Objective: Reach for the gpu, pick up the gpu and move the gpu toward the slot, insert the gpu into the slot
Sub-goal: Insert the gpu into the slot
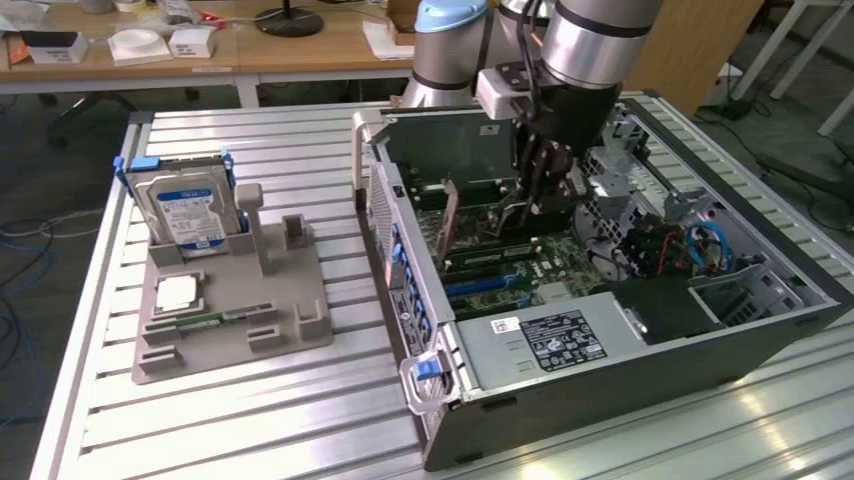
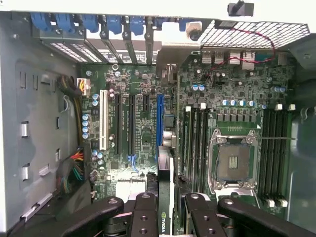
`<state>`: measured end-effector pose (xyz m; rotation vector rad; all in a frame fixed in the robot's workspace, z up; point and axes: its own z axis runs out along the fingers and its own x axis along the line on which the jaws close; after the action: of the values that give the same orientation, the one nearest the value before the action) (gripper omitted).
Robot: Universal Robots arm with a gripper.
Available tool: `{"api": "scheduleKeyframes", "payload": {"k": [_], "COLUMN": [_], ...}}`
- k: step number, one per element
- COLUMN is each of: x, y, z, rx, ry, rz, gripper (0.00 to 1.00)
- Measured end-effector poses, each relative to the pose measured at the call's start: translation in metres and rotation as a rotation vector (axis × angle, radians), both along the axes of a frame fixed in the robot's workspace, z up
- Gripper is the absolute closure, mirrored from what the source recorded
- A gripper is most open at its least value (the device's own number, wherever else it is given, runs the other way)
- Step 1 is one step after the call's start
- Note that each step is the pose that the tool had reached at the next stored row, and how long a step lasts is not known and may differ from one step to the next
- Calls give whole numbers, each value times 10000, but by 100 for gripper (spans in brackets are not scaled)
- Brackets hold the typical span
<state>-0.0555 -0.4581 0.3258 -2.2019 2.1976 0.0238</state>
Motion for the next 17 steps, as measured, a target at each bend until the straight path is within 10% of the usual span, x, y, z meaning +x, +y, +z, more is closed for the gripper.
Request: {"api": "scheduleKeyframes", "payload": {"k": [17], "x": [-42], "y": [-24], "z": [-300], "rx": [1], "ry": [-8], "rz": [-243], "gripper": [74]}}
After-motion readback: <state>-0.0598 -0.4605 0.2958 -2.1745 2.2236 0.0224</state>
